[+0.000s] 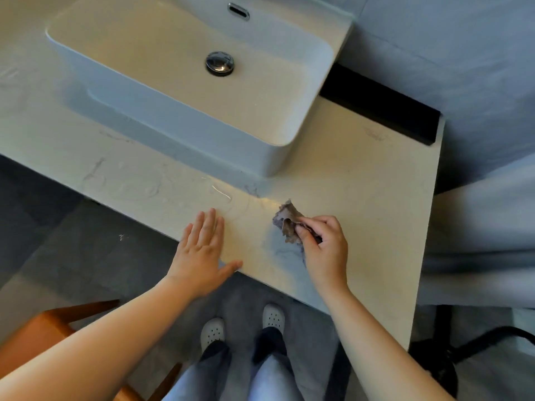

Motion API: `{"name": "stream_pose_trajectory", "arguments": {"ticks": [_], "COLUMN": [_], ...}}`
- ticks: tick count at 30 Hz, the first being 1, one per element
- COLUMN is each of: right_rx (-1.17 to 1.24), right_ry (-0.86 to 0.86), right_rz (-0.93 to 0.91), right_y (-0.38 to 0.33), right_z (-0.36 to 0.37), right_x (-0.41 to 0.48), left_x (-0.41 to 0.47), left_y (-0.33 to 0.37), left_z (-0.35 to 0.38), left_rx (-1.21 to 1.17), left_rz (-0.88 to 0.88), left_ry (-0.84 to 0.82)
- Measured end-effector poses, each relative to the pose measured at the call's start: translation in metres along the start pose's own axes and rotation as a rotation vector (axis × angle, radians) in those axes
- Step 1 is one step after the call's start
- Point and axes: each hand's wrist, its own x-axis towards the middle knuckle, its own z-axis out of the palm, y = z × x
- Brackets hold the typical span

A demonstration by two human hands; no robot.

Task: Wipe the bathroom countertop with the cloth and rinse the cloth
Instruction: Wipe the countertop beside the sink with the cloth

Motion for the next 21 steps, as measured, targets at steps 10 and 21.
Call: {"name": "stream_pose_trajectory", "arguments": {"ticks": [10,21], "right_rx": [0.073,-0.051], "right_ry": [0.321,0.435], "right_rz": [0.291,0.406], "right_y": [0.044,0.131], "right_z": [-0.087,-0.134], "right_x": [-0.074,-0.087], "left_x": [-0.035,-0.037], "left_y": [0.052,0.097], "left_z": [0.004,0.035], "left_rx": [-0.041,0.156], "left_rz": [0.374,0.416], "left_ry": [0.007,0.002]}}
